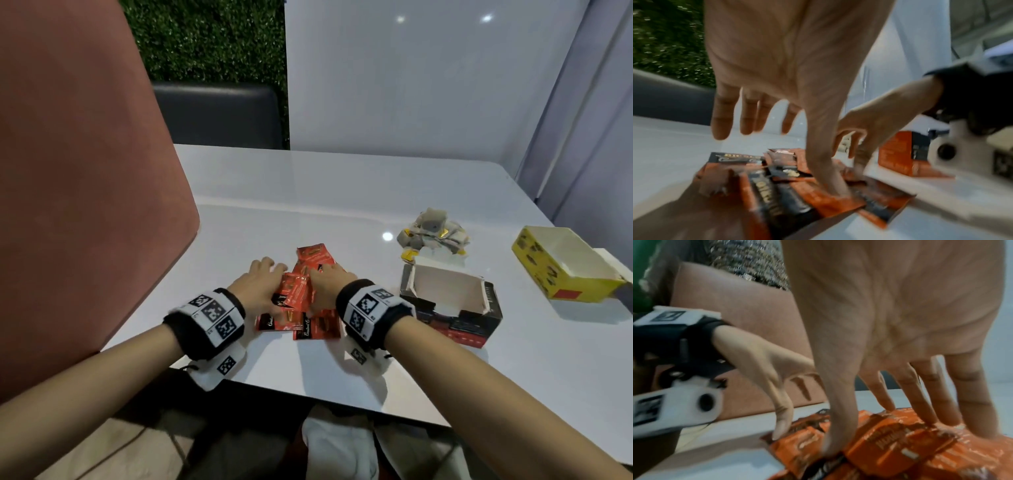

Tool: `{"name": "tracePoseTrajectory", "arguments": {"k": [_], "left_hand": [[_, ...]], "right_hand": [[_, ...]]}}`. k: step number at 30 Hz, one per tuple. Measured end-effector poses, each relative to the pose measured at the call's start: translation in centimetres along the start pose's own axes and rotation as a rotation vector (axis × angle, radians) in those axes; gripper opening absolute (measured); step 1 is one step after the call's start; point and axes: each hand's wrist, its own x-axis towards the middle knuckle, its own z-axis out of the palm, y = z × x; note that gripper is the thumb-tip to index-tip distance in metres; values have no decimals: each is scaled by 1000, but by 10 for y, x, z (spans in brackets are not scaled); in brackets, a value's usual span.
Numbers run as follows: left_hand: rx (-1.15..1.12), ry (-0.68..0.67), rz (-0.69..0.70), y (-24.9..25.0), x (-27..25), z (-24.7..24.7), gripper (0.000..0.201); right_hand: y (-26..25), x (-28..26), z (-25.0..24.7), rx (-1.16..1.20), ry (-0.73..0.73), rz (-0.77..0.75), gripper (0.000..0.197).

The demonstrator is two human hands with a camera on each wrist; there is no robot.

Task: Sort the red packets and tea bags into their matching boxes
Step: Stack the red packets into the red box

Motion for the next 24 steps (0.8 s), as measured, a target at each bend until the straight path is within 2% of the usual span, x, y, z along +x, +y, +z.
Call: {"name": "tracePoseTrajectory", "arguments": {"k": [2,4,6,14,17,19,21,22,24], "left_hand": [[78,-97,49,2,8,3,125],[116,-156,79,-1,17,6,130],[121,-170,113,-3,24,7,122],[294,-38,200,3,24,2,86],[369,48,254,6,17,5,66],[419,109,301,9,13,8,52],[497,153,340,14,9,10,39],[533,167,350,17,7,11,35],[573,186,364,21,7,9,31]], "right_hand": [[-2,-1,8,-118,-46,-1,98],[-1,-5,13,-164,-49,-16,105],[2,-8,13,-152,-32,-36,104],[24,-21,7,14,-7,-4,66],[31,-21,13,88,39,41,65],[32,-19,17,138,53,49,76],[32,-20,18,139,62,-15,86],[31,-20,18,120,89,-53,82],[31,-22,17,119,180,-107,62]]}}
